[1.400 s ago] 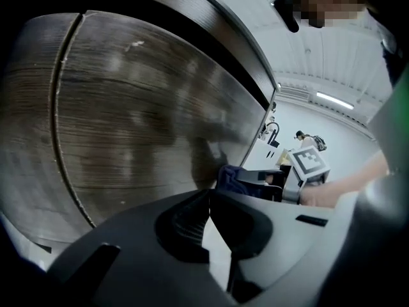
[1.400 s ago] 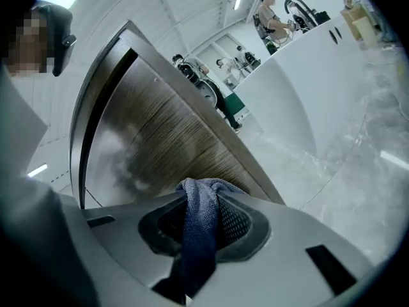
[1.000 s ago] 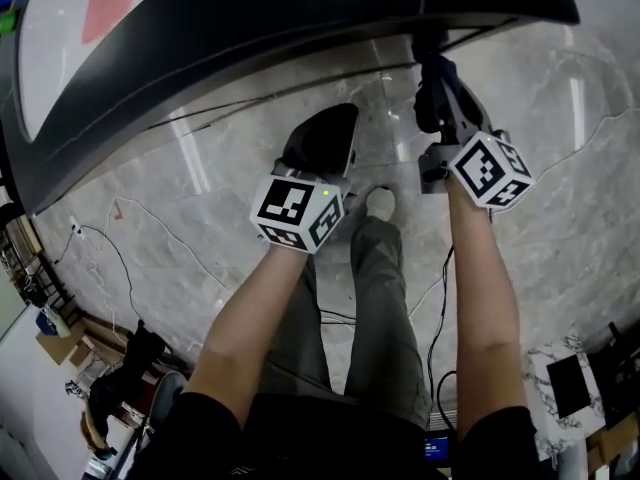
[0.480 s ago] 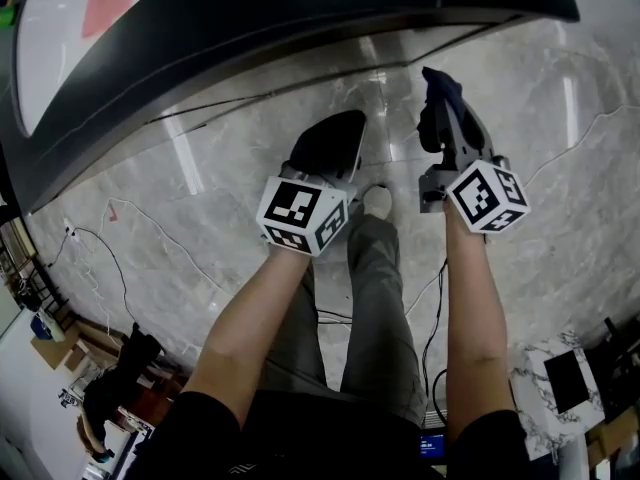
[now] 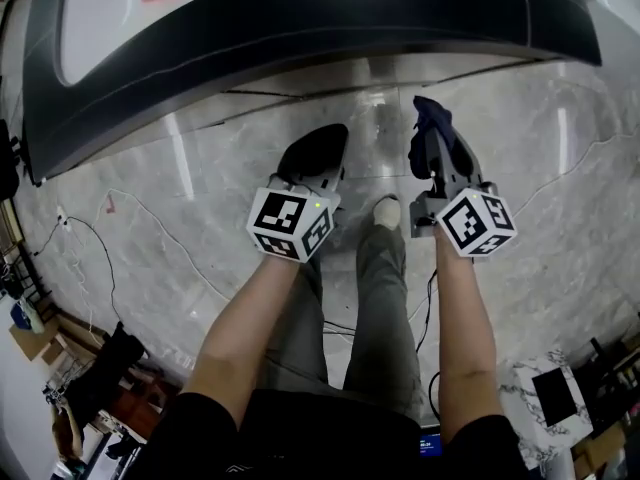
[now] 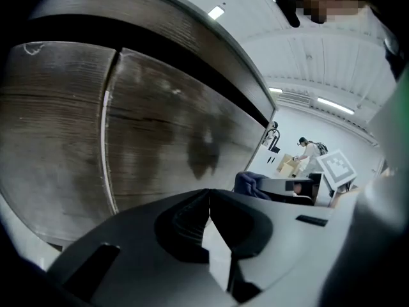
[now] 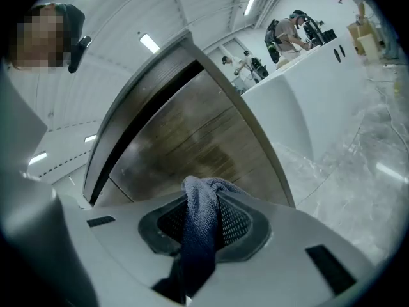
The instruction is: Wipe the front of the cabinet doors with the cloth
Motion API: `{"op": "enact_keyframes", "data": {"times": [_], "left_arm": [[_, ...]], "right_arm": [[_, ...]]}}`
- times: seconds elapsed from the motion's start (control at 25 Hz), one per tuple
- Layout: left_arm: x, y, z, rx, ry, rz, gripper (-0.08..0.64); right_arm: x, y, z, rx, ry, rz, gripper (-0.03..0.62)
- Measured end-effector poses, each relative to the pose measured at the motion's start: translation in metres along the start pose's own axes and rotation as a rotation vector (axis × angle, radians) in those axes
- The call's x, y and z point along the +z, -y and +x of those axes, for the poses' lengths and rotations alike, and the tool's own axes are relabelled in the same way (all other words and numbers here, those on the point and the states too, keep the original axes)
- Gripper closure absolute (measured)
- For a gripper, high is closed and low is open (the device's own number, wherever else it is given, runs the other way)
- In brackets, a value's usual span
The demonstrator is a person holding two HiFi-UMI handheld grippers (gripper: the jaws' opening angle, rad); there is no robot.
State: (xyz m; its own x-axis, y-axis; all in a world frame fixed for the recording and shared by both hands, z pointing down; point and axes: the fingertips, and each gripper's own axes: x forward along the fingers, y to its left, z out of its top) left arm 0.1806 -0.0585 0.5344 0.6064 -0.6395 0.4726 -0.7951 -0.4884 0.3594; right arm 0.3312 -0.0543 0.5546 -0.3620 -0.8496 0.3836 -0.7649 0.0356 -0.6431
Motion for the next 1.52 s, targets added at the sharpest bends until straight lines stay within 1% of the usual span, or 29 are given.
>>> {"op": "enact_keyframes", "data": {"times": [0.16, 0.32, 0.56, 0.88, 1.0, 1.2, 1.32, 1.52], "left_arm": [[0.006, -0.030, -0.041, 0.040, 0.026, -0.033, 0.551], [0.006, -0.048, -0.075, 0.067, 0.040, -0.055, 0.552], [0.020, -0.057, -0.130, 0.100, 0.063, -0.093, 0.551], [0.050, -0.068, -0.190, 0.136, 0.128, -0.099, 0.551], [0.057, -0.067, -0.213, 0.147, 0.149, -0.114, 0.552], [0.067, -0.060, -0.249, 0.157, 0.171, -0.130, 0.551], [0.075, -0.053, -0.269, 0.161, 0.194, -0.143, 0.551], [0.098, -0.035, -0.297, 0.142, 0.223, -0.121, 0.551]], "right_arm": [[-0.016, -0.045, 0.010, 0.040, -0.031, -0.033, 0.508], [-0.029, -0.081, 0.015, 0.081, -0.062, -0.061, 0.508], [-0.040, -0.143, 0.005, 0.140, -0.117, -0.117, 0.508], [-0.037, -0.221, -0.008, 0.225, -0.145, -0.200, 0.508], [-0.037, -0.247, -0.017, 0.248, -0.155, -0.223, 0.508], [-0.033, -0.287, -0.035, 0.286, -0.155, -0.234, 0.508], [-0.032, -0.309, -0.049, 0.322, -0.166, -0.273, 0.508], [-0.026, -0.340, -0.072, 0.370, -0.185, -0.324, 0.508]]}}
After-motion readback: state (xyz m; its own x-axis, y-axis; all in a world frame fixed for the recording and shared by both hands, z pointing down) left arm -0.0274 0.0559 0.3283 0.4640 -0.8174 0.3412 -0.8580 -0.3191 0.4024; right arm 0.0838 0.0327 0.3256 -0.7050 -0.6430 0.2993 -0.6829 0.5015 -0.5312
